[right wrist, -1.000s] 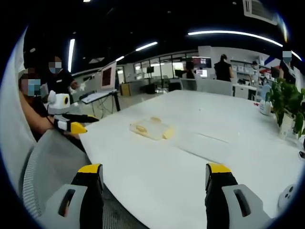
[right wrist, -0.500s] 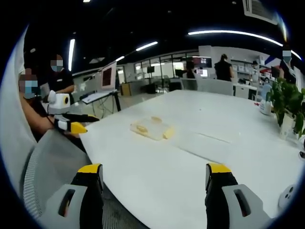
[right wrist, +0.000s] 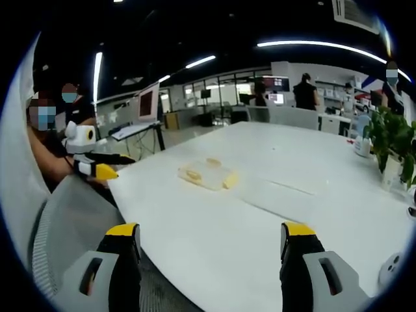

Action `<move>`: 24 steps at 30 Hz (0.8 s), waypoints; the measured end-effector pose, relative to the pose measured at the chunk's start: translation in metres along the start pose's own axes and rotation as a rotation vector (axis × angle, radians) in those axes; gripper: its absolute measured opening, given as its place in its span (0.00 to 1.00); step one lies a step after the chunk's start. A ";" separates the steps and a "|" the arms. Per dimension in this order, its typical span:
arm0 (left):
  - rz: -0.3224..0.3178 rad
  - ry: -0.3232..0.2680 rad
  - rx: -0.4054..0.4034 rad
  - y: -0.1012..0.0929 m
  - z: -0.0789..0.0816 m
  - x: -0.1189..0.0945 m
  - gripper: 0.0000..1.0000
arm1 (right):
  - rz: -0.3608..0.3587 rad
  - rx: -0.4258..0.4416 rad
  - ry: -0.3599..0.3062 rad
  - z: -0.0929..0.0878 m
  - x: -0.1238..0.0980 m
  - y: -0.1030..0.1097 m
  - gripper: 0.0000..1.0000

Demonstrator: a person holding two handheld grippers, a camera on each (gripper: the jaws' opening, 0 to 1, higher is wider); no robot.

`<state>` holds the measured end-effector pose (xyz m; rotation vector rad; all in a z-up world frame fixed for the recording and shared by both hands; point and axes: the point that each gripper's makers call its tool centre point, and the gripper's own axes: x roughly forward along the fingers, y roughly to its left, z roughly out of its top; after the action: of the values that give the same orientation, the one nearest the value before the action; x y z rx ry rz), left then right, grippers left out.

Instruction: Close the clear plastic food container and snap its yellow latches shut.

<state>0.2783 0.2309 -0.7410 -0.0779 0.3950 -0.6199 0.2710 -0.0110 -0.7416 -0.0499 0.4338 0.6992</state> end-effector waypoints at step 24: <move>-0.011 -0.011 0.020 0.017 0.015 0.012 0.86 | 0.032 -0.045 0.012 0.019 0.022 -0.007 0.90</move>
<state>0.3022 0.2376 -0.7343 -0.0644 0.3783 -0.6335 0.2970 0.0008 -0.7337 -0.0902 0.4313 0.7409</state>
